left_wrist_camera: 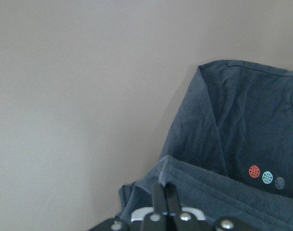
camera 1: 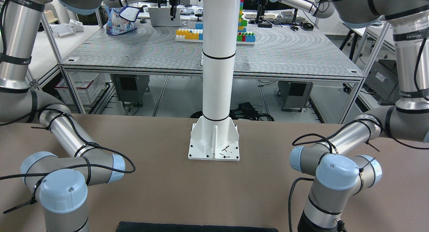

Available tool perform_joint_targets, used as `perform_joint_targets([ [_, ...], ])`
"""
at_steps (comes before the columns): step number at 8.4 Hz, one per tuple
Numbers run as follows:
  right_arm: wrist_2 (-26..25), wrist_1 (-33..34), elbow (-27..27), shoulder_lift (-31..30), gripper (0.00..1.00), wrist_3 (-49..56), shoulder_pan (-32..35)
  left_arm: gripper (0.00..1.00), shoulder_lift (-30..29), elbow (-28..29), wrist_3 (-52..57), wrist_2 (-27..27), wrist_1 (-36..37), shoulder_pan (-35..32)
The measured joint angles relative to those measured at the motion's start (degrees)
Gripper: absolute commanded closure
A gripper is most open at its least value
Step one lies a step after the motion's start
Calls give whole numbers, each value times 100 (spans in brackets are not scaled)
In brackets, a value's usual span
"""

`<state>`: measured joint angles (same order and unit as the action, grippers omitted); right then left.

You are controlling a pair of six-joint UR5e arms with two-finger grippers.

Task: Fold clothes
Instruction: 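Lift the hem with both grippers and fold it toward the collar, then release the hem at the collar and raise both grippers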

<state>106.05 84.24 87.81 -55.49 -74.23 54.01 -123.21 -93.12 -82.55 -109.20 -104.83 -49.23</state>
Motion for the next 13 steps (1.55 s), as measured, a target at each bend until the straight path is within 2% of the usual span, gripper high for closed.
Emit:
perform_joint_targets([
  [1, -109, -154, -152, 32, 100, -1, 2, 100, -50, 187, 1, -2, -149, -18],
  [3, -215, -542, -466, 60, 94, -43, -1, 100, -137, 504, 1, 2, -358, -26],
  [5, -241, -812, -661, 70, 72, -169, -4, 100, -281, 854, -5, 4, -616, -30],
  [6, -265, -875, -694, 93, 57, -328, -4, 93, -389, 1032, -2, 4, -681, -36],
  [7, -315, -912, -723, 160, 47, -572, -4, 79, -486, 1203, 4, 4, -750, -59],
  [9, -432, -1042, -835, 333, 44, -1096, -5, 38, -599, 1581, 6, 0, -1105, -120],
  [11, -458, -1397, -936, 357, 41, -1415, -5, 30, -621, 1696, 2, -1, -1273, -158],
  [12, -437, -1497, -799, 277, 41, -1573, -9, 30, -624, 1694, -2, -2, -1301, -171],
  [13, -359, -1550, -378, -68, 41, -1701, -54, 29, -633, 1663, -12, -3, -1313, -178],
])
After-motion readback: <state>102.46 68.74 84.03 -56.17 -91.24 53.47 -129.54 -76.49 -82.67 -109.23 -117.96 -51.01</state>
